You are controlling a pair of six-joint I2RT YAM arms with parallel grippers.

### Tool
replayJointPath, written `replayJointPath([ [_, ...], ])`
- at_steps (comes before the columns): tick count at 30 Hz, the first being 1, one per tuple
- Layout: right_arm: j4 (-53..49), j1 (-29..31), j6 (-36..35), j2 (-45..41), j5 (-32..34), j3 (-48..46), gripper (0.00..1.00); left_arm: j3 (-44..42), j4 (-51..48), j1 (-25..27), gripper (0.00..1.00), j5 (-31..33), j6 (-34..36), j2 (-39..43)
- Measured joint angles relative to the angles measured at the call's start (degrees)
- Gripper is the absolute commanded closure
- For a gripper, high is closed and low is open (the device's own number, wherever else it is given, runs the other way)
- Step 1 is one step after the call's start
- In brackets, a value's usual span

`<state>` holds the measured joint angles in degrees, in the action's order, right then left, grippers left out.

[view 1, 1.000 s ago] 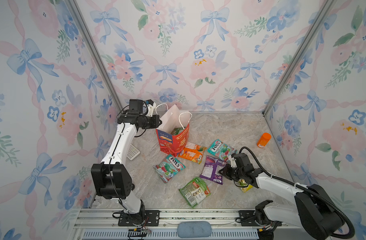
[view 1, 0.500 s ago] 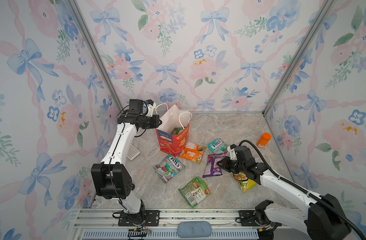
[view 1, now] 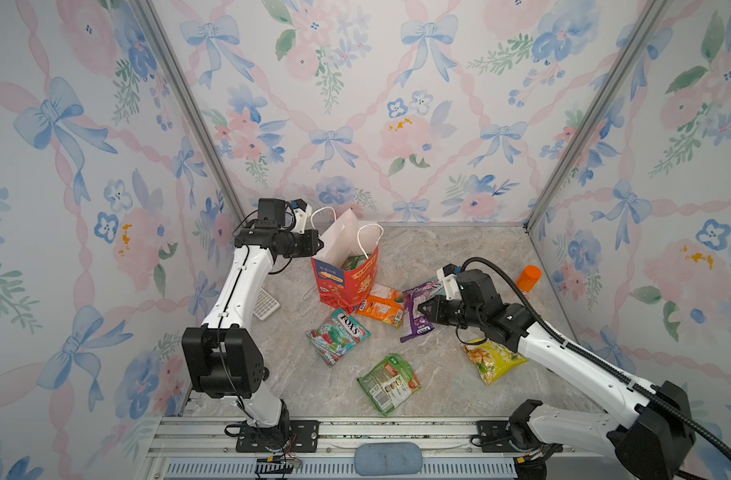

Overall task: Place the snacks into the paper bag
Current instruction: 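Carry the purple packet with the right gripper over the held-open bag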

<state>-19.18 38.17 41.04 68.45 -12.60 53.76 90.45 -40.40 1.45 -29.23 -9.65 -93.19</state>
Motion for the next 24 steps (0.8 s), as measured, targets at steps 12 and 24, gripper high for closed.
replayJointPath([
  [12,-0.81,12.57,-2.64,7.87,0.15,14.91,1.0,0.0,0.0,0.0,1.0,-0.02,0.0,0.0],
  [24,-0.13,18.25,-6.84,15.21,-2.01,27.69,1.0,0.02,0.0,0.0,1.0,0.0,0.0,0.04],
])
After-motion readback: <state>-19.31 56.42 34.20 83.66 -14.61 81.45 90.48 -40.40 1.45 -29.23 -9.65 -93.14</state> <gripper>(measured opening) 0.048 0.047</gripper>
